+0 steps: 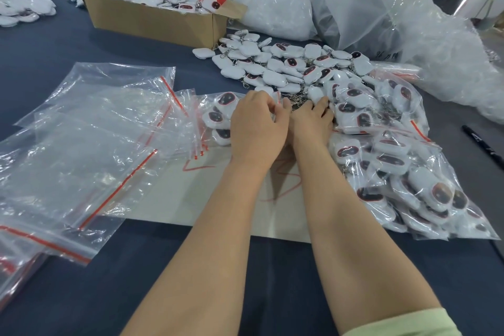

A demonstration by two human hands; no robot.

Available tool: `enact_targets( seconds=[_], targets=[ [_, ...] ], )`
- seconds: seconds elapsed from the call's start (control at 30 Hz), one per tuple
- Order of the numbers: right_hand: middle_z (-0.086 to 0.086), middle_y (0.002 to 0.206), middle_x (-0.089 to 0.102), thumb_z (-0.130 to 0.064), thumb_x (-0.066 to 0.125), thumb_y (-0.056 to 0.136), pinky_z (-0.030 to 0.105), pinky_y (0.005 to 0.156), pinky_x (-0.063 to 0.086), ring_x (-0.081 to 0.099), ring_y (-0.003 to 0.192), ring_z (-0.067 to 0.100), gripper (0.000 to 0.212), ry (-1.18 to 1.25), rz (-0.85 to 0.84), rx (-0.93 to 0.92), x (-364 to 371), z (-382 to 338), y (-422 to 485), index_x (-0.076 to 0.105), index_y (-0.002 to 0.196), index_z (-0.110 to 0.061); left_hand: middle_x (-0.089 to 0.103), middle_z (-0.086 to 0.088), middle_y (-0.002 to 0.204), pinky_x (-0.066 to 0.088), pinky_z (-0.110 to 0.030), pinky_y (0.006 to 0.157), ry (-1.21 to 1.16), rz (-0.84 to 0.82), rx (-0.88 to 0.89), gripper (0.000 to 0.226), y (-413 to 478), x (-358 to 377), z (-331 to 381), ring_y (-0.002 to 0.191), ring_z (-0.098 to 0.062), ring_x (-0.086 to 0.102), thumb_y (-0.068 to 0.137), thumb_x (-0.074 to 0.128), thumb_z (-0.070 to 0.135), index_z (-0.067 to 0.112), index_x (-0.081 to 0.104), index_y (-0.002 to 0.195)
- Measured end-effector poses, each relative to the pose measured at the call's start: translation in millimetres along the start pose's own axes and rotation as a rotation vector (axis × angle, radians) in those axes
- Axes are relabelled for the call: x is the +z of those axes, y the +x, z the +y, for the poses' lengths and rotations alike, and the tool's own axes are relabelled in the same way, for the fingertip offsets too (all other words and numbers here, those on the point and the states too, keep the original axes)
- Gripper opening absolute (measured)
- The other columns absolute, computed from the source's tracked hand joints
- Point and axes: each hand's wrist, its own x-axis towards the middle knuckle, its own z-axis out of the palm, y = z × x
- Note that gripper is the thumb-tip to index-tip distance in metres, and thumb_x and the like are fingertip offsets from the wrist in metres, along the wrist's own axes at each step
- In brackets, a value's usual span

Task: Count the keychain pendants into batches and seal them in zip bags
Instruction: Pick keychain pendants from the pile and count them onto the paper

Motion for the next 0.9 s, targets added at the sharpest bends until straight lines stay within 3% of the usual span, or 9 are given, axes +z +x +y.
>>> enact_targets(
  seconds=[0.17,0.37,0.47,0.53,0.63,0.73,0.9],
  targets=[
    [0.016,0.158,0.013,-0.046,0.032,0.101,0.044,0.117,0.011,0.010,0.144,0.032,0.066,0.168,0.152,-0.011,-1,1,-2,0.020,0.151,-0.005,0.049,0.002,0.085,0.034,-0.024,0.075,-0.006,-0.003,-0.007,0.012,0,0,0,0.086,-0.018,0.049,0.089,0.055,0.018,0.013,0.052,0.079],
    [0.012,0.133,0.044,-0.012,0.047,0.098,0.021,0.095,0.037,0.050,0.116,0.025,0.032,0.673,0.411,-0.123,-5,3,-8,0.044,0.129,-0.006,0.051,0.002,0.088,0.037,-0.027,0.076,0.014,-0.011,-0.021,0.012,0,1,0,0.087,-0.018,0.049,0.090,0.054,0.018,0.014,0.052,0.079],
    [0.009,0.124,0.051,-0.005,0.049,0.095,0.035,0.094,0.051,0.062,0.106,0.024,0.031,1.053,0.313,-0.038,-7,3,-9,0.043,0.124,-0.014,0.052,0.002,0.089,0.039,-0.028,0.077,0.012,-0.020,-0.017,0.011,0,0,0,0.088,-0.019,0.050,0.090,0.054,0.018,0.012,0.054,0.081],
    [0.006,0.110,0.056,-0.004,0.055,0.093,0.026,0.082,0.054,0.066,0.089,0.017,0.031,1.313,0.202,0.069,-9,3,-7,0.044,0.121,-0.013,0.051,0.002,0.089,0.041,-0.030,0.078,0.014,-0.020,-0.016,0.012,0,0,0,0.088,-0.019,0.051,0.090,0.053,0.018,0.010,0.057,0.084],
    [0.001,0.080,0.059,-0.005,0.060,0.092,0.017,0.063,0.049,0.056,0.067,0.009,0.004,1.647,0.041,0.155,-14,5,-7,0.058,0.091,-0.008,0.051,0.003,0.089,0.041,-0.030,0.079,0.021,-0.017,-0.015,0.013,0,0,0,0.089,-0.019,0.051,0.091,0.053,0.019,0.008,0.058,0.085],
    [0.003,0.082,0.063,-0.008,0.061,0.093,0.020,0.062,0.051,0.058,0.070,0.012,0.006,1.933,-0.079,0.197,-17,7,-6,0.061,0.087,-0.011,0.051,0.003,0.089,0.038,-0.027,0.077,0.021,-0.013,-0.022,0.013,0,1,0,0.088,-0.018,0.051,0.091,0.053,0.019,0.009,0.058,0.084],
    [0.006,0.083,0.065,-0.009,0.055,0.096,0.025,0.066,0.056,0.065,0.073,0.017,0.005,1.967,-0.190,0.130,-18,2,-9,0.058,0.093,-0.007,0.049,0.005,0.087,0.038,-0.026,0.076,0.021,-0.013,-0.029,0.011,0,1,-1,0.088,-0.018,0.050,0.090,0.053,0.019,0.011,0.056,0.082]
  ],
)
